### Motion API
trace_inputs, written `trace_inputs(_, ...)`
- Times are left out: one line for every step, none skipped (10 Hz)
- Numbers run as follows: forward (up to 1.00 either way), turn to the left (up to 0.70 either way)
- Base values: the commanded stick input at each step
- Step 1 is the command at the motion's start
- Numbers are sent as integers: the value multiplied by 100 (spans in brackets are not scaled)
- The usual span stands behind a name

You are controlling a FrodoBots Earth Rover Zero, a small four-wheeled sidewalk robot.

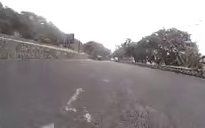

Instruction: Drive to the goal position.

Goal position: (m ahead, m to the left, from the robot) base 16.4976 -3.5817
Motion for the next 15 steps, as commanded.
trace_inputs(70,0)
trace_inputs(70,0)
trace_inputs(70,0)
trace_inputs(70,0)
trace_inputs(70,0)
trace_inputs(70,0)
trace_inputs(70,0)
trace_inputs(70,0)
trace_inputs(70,0)
trace_inputs(70,0)
trace_inputs(70,0)
trace_inputs(70,0)
trace_inputs(70,0)
trace_inputs(70,0)
trace_inputs(70,0)
